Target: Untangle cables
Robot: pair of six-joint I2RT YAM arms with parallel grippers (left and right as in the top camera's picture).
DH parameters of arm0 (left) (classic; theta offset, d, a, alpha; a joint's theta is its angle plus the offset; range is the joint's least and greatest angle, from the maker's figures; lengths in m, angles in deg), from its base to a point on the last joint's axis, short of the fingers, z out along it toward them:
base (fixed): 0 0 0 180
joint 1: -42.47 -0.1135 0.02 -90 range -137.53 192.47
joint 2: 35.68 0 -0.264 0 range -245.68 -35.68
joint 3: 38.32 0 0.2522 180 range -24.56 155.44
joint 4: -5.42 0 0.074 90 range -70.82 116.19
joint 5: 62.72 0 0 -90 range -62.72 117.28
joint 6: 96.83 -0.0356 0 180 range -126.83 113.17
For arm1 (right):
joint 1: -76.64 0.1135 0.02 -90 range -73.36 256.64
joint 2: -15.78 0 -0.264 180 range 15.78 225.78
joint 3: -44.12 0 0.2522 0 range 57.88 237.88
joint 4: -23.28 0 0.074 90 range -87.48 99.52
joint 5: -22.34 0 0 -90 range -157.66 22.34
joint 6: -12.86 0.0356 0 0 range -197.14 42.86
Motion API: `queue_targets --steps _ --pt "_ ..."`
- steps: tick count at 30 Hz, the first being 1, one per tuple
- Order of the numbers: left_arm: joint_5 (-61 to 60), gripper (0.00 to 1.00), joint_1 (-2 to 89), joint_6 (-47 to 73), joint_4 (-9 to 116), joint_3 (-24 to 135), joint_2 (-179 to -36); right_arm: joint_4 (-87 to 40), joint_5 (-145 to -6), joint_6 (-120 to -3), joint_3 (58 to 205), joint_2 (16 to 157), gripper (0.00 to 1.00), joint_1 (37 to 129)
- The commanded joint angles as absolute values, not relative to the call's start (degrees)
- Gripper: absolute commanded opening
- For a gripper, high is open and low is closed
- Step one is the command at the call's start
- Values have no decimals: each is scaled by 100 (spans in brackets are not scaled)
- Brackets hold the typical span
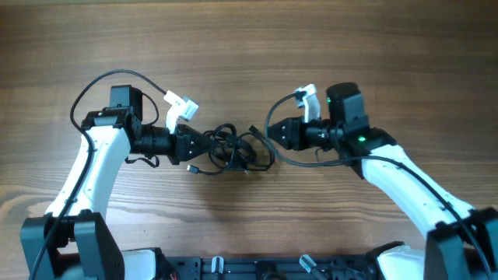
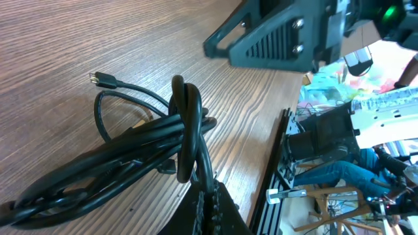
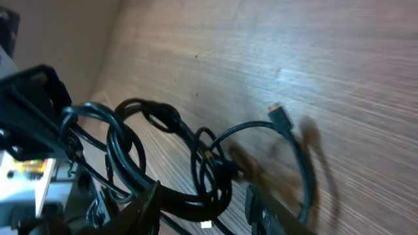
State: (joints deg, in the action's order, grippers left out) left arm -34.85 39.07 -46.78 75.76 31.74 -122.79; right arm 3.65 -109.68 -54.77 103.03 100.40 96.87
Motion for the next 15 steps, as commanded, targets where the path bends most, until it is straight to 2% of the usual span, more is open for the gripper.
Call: queue_targets --steps 1,5,15 --pt "-3911 4 3887 -4669 7624 3169 -12292 750 -11106 -5614 10313 10424 44 9936" --pt "-4167 4 3887 -4706 7666 3169 -12292 1324 -11465 -5592 10313 10789 43 10049" --pt "-4421 4 3887 -4708 7642 3169 -12292 1816 -12713 -5595 10313 11095 43 10624"
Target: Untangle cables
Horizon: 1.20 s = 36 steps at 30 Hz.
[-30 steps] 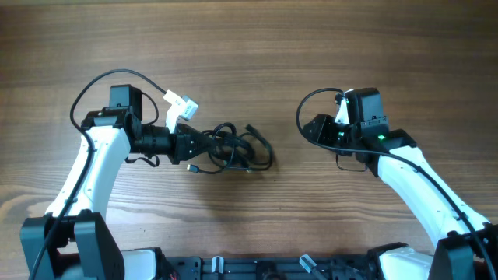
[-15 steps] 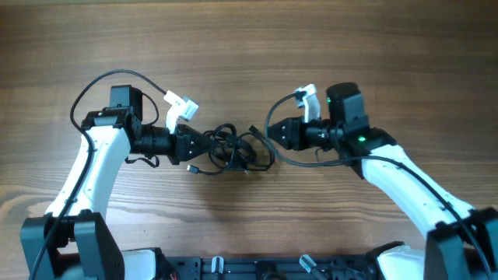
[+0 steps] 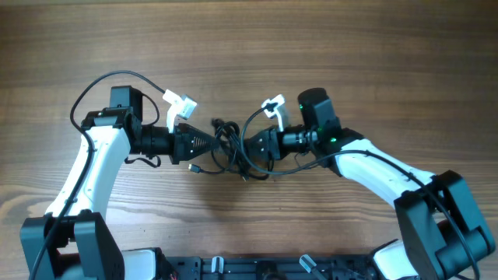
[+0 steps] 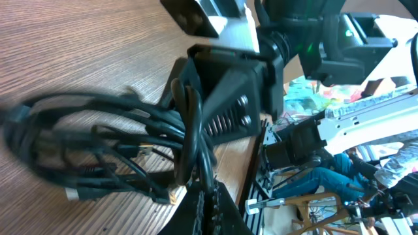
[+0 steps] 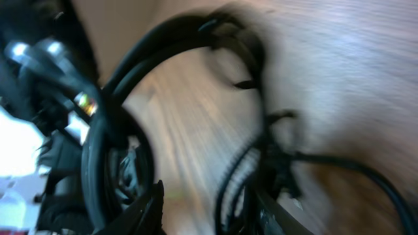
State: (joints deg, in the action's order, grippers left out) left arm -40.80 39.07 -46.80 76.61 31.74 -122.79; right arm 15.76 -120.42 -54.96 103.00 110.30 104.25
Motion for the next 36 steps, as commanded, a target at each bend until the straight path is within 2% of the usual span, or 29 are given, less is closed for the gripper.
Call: queue_targets --steps 1,9,12,16,18,24,36 --pt "-4383 4 3887 -4708 7633 3169 -12292 1976 -12866 -5553 10313 11095 43 10659" --pt "-4320 4 3887 -4706 7624 3169 -12292 2732 -12820 -4543 10313 11095 43 10670" --pt "-4432 4 3887 -4704 7646 3169 -12292 2706 -12466 -4546 10313 11097 34 10753" --pt "-4425 4 3885 -4704 7646 3169 -12292 2693 -12116 -4574 10313 11100 29 10867" --pt "-4333 4 3885 -4704 7646 3169 -12292 2658 -12013 -4723 10313 11100 20 10860" --pt "-3859 4 3885 -4700 7596 3169 -12292 2194 -11644 -5020 10313 11100 5 10727" --pt "-3468 4 3885 -4230 7340 3169 -12292 2035 -11626 -5018 10313 10544 4 9822"
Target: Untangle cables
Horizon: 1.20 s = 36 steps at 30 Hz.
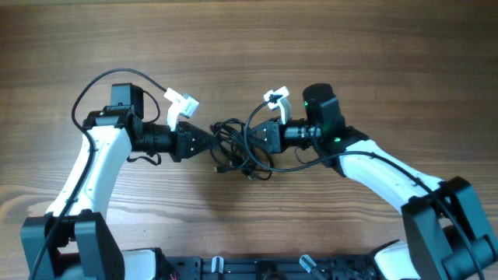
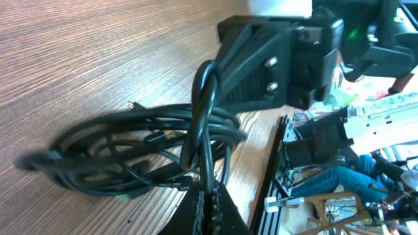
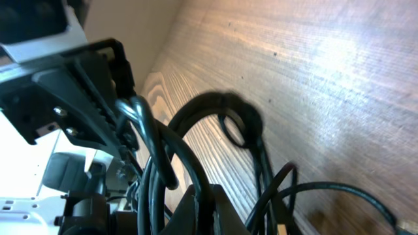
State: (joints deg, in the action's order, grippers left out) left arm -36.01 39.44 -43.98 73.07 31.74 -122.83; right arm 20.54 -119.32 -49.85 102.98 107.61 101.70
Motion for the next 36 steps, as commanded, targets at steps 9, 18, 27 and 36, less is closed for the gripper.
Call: queue_targets --steps 9,18,27,36 --pt "-3457 4 3885 -4230 7340 3169 -12292 2376 -11235 -5035 10316 9926 4 9431" --pt "-3457 4 3885 -4230 7342 3169 -12292 2975 -10090 -6574 10316 9906 4 9429" --pt "-3457 4 3885 -4230 7342 3169 -12292 2022 -9305 -7536 10316 9902 4 9429" --pt "-3457 4 3887 -4230 7342 3169 -12292 2478 -6735 -8670 10318 9862 4 9429"
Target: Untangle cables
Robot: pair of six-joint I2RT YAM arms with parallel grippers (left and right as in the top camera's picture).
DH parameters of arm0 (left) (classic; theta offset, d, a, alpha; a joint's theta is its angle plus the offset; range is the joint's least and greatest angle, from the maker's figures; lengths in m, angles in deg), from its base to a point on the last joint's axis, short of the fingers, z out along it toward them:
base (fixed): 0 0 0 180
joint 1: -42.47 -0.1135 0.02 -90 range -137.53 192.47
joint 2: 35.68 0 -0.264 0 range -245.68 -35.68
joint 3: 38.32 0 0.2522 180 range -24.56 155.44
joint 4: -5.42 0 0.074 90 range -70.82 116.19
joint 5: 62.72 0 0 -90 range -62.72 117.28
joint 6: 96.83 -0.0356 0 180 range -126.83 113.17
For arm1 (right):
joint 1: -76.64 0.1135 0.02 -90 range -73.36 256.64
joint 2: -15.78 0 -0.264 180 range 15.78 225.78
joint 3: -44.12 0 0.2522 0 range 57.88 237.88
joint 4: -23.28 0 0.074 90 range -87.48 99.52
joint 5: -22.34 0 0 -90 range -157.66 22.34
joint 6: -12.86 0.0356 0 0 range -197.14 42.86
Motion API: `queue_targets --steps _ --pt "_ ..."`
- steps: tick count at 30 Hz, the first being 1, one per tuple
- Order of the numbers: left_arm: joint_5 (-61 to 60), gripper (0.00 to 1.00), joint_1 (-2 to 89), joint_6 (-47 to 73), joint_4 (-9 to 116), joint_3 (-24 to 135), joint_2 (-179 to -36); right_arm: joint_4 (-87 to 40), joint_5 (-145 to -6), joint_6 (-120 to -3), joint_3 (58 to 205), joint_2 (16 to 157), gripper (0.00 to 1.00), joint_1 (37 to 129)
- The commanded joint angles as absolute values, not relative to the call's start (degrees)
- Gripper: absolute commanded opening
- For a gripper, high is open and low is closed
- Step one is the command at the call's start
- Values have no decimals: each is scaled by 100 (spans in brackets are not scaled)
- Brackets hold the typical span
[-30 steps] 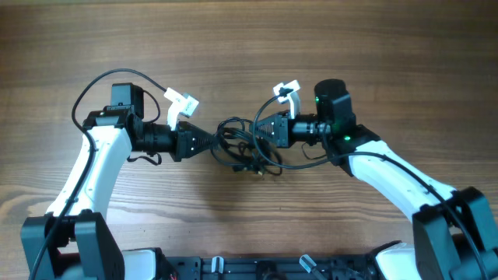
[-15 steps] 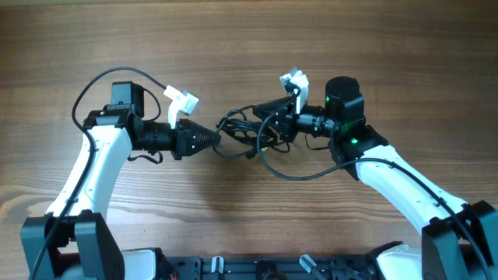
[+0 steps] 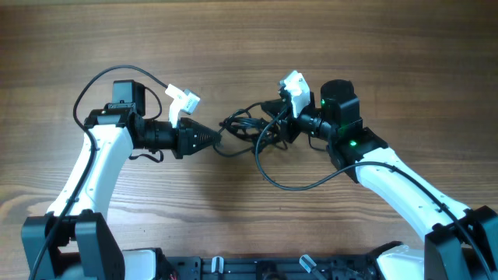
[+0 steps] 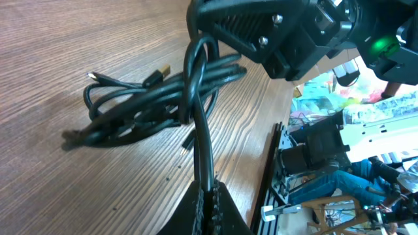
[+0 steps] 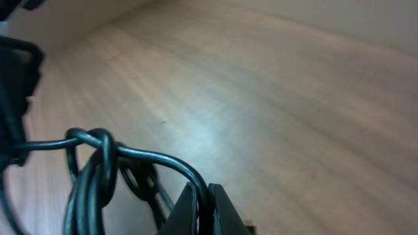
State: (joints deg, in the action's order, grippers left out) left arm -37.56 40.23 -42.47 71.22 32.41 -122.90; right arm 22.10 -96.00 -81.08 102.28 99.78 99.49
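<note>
A tangle of black cables (image 3: pixel 247 127) hangs stretched between my two grippers over the wooden table (image 3: pixel 249 47). My left gripper (image 3: pixel 210 138) is shut on one strand at the tangle's left end; its wrist view shows the strand running from the gripper (image 4: pixel 206 189) up to the knotted bundle (image 4: pixel 150 104). My right gripper (image 3: pixel 282 117) is shut on another strand at the right end. In the right wrist view that strand (image 5: pixel 163 160) arcs from the gripper (image 5: pixel 201 190) to a knot (image 5: pixel 98 140). A loose loop (image 3: pixel 289 185) trails toward the front.
White tags sit on both arms' cabling, on the left (image 3: pixel 181 99) and on the right (image 3: pixel 293 83). The arms' base rail (image 3: pixel 257 268) runs along the table's front edge. Workshop clutter (image 4: pixel 366 130) shows beyond the table's edge in the left wrist view.
My right gripper has moved up and to the right with its strand. The bundle, bunched between the grippers before, is now stretched out, and a long loop trails toward the front.
My left gripper was shut on the bundle throughout. The right gripper first stood open to the right of the tangle, then open right against it, then shut on a strand. Now the grippers are farther apart and the tangle is drawn out.
</note>
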Motion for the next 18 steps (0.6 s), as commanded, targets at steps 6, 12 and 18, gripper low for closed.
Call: queue_targets --steps 6,12,18 --pt "-3457 4 3887 -4230 7342 3169 -12292 2588 -8464 -8600 10320 9613 4 9429" --pt "-3457 43 3887 -4230 7364 3169 -12292 3134 -9758 -6777 10320 8877 4 9431" --pt "-3459 47 3887 -4230 7362 3169 -12292 2806 -10590 -5514 10320 8820 4 9442"
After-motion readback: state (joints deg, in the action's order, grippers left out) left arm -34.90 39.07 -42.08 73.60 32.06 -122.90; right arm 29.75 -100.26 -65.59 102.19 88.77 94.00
